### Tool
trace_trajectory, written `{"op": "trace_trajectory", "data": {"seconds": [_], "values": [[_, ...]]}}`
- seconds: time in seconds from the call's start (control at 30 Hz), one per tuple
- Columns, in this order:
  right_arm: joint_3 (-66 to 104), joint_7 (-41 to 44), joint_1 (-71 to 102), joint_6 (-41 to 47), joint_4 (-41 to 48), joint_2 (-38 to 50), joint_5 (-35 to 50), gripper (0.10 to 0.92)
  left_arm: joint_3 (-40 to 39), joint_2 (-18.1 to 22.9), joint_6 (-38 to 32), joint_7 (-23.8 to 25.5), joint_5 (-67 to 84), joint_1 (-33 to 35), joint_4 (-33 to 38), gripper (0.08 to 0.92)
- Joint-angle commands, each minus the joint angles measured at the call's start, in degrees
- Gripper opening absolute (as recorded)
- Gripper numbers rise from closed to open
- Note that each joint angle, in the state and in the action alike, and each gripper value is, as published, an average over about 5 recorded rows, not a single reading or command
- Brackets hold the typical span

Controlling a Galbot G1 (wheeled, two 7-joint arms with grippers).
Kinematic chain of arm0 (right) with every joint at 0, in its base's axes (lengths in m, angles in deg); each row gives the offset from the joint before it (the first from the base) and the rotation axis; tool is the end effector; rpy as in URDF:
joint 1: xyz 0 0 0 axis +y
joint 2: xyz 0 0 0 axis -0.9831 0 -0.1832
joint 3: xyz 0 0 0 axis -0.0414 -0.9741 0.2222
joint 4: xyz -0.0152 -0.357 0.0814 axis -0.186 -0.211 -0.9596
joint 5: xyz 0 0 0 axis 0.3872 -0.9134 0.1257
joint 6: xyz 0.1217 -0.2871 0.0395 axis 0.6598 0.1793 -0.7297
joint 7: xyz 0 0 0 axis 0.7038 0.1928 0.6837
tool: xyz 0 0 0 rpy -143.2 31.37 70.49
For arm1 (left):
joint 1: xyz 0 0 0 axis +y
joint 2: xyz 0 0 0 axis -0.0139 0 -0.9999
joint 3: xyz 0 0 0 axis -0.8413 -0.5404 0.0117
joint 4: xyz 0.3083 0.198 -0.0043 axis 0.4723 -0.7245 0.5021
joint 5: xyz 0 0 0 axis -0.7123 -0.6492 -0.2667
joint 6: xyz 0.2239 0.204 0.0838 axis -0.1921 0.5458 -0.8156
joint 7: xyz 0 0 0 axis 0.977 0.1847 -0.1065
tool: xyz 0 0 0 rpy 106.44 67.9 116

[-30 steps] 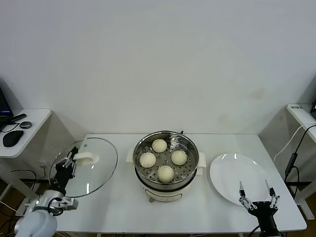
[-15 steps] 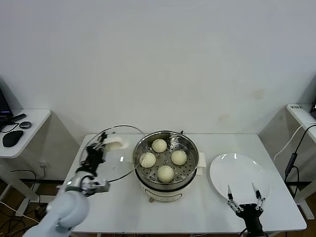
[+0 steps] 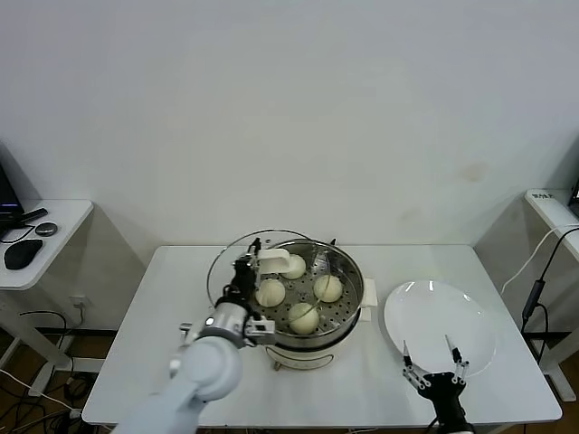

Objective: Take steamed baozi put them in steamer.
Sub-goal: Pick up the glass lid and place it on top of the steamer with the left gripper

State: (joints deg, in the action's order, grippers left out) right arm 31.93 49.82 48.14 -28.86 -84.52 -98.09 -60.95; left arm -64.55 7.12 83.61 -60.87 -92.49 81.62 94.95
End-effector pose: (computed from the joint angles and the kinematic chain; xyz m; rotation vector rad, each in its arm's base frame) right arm 0.0757 -0.0780 -0.3768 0.0017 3.1079 -0.3842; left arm 0.2743 -0.0413 -0.2521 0.2365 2.2506 2.0576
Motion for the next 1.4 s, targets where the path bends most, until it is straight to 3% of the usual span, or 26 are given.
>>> {"op": "trace_trajectory", "data": {"seconds": [0.03, 0.4, 1.4], "values": [[-1.1, -0.3, -0.2, 0.0, 0.4, -0.2, -0.3, 0.823, -7.2, 8.4, 1.8, 3.5, -9.5, -3.3, -3.7, 0.176], [-0.9, -0.2, 0.3, 0.2, -0.4, 0.2, 0.4, 0.823, -7.8, 11.6, 0.5, 2.1, -11.2, -3.2, -7.7, 0.176], [-0.9, 0.2, 0.4, 0.4, 0.2, 1.3, 1.2, 0.823, -4.4, 11.9, -2.4, -1.5, -12.5, -0.3, -11.1, 0.176]]}}
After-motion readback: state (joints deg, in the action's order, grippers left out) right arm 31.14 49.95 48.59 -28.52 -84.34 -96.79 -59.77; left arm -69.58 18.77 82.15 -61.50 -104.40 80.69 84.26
